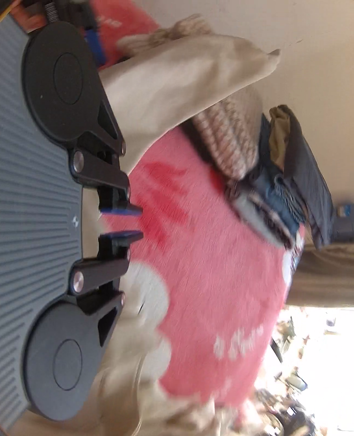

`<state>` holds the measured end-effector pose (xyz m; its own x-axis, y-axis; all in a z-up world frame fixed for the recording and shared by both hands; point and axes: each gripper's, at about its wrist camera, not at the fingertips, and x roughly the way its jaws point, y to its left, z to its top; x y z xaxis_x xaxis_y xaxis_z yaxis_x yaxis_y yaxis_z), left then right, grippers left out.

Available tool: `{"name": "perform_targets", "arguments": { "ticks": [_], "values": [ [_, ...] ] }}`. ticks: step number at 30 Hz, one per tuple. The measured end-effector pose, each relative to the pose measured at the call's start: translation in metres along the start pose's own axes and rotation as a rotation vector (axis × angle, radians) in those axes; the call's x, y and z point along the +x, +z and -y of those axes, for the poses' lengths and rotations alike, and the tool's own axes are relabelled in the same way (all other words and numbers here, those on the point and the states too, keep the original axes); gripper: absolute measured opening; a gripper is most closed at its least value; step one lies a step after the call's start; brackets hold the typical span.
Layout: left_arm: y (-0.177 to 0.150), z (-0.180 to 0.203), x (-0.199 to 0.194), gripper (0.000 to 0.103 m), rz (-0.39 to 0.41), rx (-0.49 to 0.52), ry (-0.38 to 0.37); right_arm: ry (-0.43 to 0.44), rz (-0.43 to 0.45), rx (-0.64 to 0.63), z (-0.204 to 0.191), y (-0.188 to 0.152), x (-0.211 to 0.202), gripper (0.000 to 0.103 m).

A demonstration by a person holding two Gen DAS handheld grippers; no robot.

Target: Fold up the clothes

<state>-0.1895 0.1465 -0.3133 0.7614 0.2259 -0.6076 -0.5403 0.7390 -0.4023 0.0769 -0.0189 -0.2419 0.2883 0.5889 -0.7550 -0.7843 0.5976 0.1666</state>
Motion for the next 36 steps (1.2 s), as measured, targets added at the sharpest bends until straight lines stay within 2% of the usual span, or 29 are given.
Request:
{"name": "perform_targets", "arguments": {
  "ticks": [2, 6, 8, 9, 10, 13, 15, 16, 17, 19, 21, 22, 23, 24, 26, 30, 34, 36],
  "values": [
    [0.001, -0.011, 0.003, 0.062, -0.006, -0.012, -0.014, 0.084, -0.054, 0.015, -0.001, 0.013, 0.024, 0.044],
    [0.001, -0.035, 0.017, 0.064, -0.064, -0.136, -0.070, 0.196, -0.189, -0.054, -0.007, 0.025, 0.066, 0.057],
    [-0.001, -0.044, 0.023, 0.064, -0.079, -0.174, -0.093, 0.228, -0.254, -0.110, -0.010, 0.028, 0.086, 0.060],
    [-0.001, -0.045, 0.024, 0.064, -0.078, -0.162, -0.101, 0.236, -0.278, -0.139, -0.013, 0.029, 0.095, 0.061],
    [-0.001, -0.046, 0.025, 0.064, -0.076, -0.148, -0.108, 0.263, -0.314, -0.149, -0.013, 0.029, 0.104, 0.067],
    [-0.004, -0.043, 0.026, 0.065, -0.060, -0.118, -0.104, 0.291, -0.434, -0.207, -0.022, 0.023, 0.123, 0.070],
    [-0.005, -0.040, 0.028, 0.064, -0.051, -0.106, -0.097, 0.266, -0.449, -0.298, -0.033, 0.021, 0.121, 0.065],
    [-0.005, -0.039, 0.029, 0.064, -0.047, -0.098, -0.096, 0.245, -0.450, -0.315, -0.037, 0.019, 0.120, 0.051],
    [-0.005, -0.037, 0.031, 0.063, -0.044, -0.089, -0.097, 0.250, -0.454, -0.324, -0.040, 0.020, 0.118, 0.031],
    [-0.005, -0.035, 0.032, 0.057, -0.032, -0.083, -0.092, 0.258, -0.463, -0.342, -0.046, 0.020, 0.112, 0.001],
    [-0.007, -0.034, 0.035, 0.039, -0.028, -0.086, -0.096, 0.257, -0.440, -0.416, -0.059, 0.018, 0.103, 0.001],
    [-0.008, -0.034, 0.036, 0.033, -0.027, -0.088, -0.095, 0.256, -0.424, -0.454, -0.066, 0.017, 0.098, 0.001],
    [-0.008, -0.034, 0.036, 0.018, -0.024, -0.089, -0.093, 0.256, -0.385, -0.461, -0.069, 0.020, 0.093, 0.001],
    [-0.008, -0.035, 0.036, 0.010, -0.016, -0.089, -0.085, 0.256, -0.346, -0.468, -0.072, 0.023, 0.087, 0.001],
    [-0.008, -0.037, 0.031, 0.006, 0.009, -0.098, -0.067, 0.269, -0.225, -0.460, -0.078, 0.031, 0.071, 0.001],
    [-0.010, -0.030, 0.017, 0.006, 0.085, -0.072, 0.009, 0.247, -0.005, -0.596, -0.104, 0.026, 0.047, 0.001],
    [-0.016, -0.024, 0.010, 0.006, 0.109, -0.046, 0.065, 0.167, 0.151, -0.687, -0.122, 0.010, 0.071, 0.000],
    [-0.019, -0.021, 0.010, 0.006, 0.107, -0.022, 0.078, 0.165, 0.173, -0.598, -0.119, 0.013, 0.087, 0.000]
  ]
}}
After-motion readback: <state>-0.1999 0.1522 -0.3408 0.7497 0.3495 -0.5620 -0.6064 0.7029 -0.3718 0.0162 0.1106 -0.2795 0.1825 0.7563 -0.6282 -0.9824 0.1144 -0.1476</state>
